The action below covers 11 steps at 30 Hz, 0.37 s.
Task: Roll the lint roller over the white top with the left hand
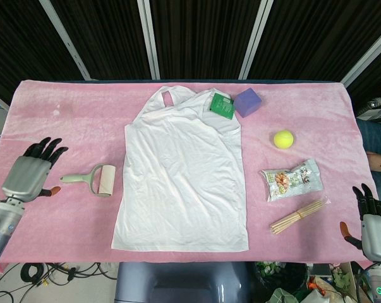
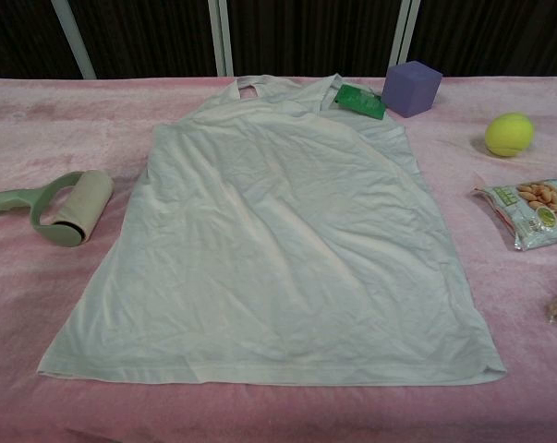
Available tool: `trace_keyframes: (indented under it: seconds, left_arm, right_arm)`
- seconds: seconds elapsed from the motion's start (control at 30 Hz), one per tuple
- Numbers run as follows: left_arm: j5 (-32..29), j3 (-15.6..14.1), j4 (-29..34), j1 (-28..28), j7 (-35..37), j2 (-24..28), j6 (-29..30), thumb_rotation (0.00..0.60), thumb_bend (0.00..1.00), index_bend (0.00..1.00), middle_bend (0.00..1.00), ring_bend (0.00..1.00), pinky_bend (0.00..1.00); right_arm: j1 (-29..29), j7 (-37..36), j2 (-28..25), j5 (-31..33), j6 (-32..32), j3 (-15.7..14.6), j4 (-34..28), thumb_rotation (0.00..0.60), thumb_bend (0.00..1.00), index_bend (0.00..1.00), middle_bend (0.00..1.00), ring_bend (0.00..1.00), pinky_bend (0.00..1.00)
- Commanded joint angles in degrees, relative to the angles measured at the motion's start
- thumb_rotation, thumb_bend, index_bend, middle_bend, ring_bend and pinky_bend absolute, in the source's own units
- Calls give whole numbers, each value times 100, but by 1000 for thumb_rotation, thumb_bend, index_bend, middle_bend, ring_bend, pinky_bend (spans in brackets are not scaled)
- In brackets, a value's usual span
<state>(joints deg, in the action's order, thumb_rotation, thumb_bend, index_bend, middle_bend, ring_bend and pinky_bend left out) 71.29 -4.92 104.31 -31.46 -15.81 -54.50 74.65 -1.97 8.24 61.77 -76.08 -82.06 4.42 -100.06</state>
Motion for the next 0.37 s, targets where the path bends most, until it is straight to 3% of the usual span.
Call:
trace_keyframes:
  seconds: [0.03, 0.17, 0.27, 0.37]
  left_arm:
    - [721, -375, 317, 1003, 663, 156, 973, 600, 93, 189, 78, 0, 87]
    - [912, -519, -63, 1563, 1029, -128, 1386, 600, 92, 208, 79, 0, 47]
    - [1025, -486, -527, 1736, 1547, -336, 1424, 600, 101, 255, 88, 0, 30]
    - [1097, -408, -755, 1723, 1625, -364, 1401, 600, 102, 268, 98, 0, 29]
  right_arm:
    - [-11, 21, 1, -146, -34, -42, 54, 600, 287, 25, 0, 169, 151]
    - [-30, -70, -18, -363, -22, -114, 96, 600, 287, 25, 0, 169, 151]
    - [-52, -181, -36, -571, -38, -159, 147, 600, 286, 24, 0, 168, 151]
    - [-72, -224, -34, -755, -82, -188, 223, 600, 286, 24, 0, 168, 151]
